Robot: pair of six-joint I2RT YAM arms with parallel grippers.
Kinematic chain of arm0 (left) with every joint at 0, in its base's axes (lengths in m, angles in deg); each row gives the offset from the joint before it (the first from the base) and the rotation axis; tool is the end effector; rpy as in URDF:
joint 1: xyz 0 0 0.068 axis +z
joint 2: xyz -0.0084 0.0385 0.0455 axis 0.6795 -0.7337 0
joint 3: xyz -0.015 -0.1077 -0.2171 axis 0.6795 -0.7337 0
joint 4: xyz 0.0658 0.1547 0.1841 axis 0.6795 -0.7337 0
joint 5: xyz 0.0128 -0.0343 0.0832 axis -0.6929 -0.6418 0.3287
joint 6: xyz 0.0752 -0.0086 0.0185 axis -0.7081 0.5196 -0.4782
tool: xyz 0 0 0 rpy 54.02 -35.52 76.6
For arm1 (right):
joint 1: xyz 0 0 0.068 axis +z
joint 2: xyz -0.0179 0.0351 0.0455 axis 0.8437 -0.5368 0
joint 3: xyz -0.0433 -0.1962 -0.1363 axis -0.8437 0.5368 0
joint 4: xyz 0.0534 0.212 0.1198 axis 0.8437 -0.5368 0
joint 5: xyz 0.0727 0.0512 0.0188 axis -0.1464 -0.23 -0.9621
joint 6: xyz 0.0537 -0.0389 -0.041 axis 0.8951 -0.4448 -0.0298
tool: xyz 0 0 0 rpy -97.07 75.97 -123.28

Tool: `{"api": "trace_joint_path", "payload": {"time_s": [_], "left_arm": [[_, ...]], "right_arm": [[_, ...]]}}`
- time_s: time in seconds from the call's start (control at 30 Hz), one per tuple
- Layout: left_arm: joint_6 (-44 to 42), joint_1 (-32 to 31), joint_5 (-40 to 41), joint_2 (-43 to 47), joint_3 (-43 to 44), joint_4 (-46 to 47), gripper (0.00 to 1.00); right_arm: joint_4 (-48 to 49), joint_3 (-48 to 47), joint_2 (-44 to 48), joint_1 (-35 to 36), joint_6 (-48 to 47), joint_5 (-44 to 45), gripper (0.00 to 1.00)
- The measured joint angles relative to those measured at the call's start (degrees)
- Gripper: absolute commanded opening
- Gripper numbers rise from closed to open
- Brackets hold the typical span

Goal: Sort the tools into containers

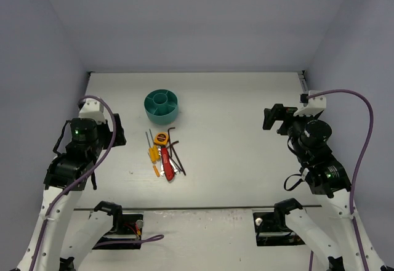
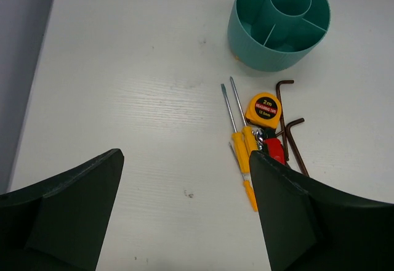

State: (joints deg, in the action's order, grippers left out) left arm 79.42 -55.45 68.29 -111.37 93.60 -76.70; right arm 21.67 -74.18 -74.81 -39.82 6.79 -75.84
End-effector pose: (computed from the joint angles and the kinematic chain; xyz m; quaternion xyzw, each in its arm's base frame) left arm 0.1767 -0.0293 0.3434 -0.0661 0.8330 -0.0735 0.5443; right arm 0.1811 0.0484 0.3902 -0.0029 0.6745 0.1226 0.7280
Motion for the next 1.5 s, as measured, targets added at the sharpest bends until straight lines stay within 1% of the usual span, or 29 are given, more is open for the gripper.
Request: {"api": "trace_joint_path", "payload": {"time_s": [0.17, 0.33, 0.43, 0.5, 0.63, 0.8, 1.07, 1.33, 1.5], "left_arm": [[4.8, 0.0, -2.0, -5.0, 0.6, -2.2, 0.80], [10.6, 0.0, -5.6, -13.9, 2.8, -4.4, 0.80], [14.3, 0.0, -7.2, -19.3, 2.8, -5.4, 0.72], [16.2, 0.0, -7.7, -21.9, 2.8, -5.7, 0.63], [19.4, -0.2, -8.1, -27.1, 2.8, -5.8, 0.54], [21.9, -1.4, -8.2, -35.7, 4.4, -5.9, 0.47], [24.3, -4.1, -6.3, -49.1, 9.2, -4.8, 0.42], [26.4, -4.4, -3.9, -57.4, 13.7, -3.3, 0.34], [27.4, -4.4, -2.7, -61.0, 14.2, -2.2, 0.30]], "right_arm": [[0.1, 0.4, -0.9, 0.0, 1.0, -0.6, 1.00], [-0.1, 0.9, -2.6, 0.0, 2.7, -0.9, 1.00], [-0.8, 0.9, -4.1, 0.0, 3.6, -1.0, 1.00], [-1.3, 0.9, -5.1, 0.0, 4.3, -1.1, 1.00], [-1.9, 1.5, -6.3, 0.0, 5.5, -1.2, 1.00], [-2.5, 2.0, -6.4, 0.0, 6.4, -1.3, 1.00], [-2.6, 2.3, -6.2, 0.0, 6.7, -1.3, 1.00], [-2.7, 3.1, -5.0, 0.0, 6.6, -1.3, 1.00], [-2.9, 3.1, -4.0, 0.0, 6.5, -1.3, 1.00]]}}
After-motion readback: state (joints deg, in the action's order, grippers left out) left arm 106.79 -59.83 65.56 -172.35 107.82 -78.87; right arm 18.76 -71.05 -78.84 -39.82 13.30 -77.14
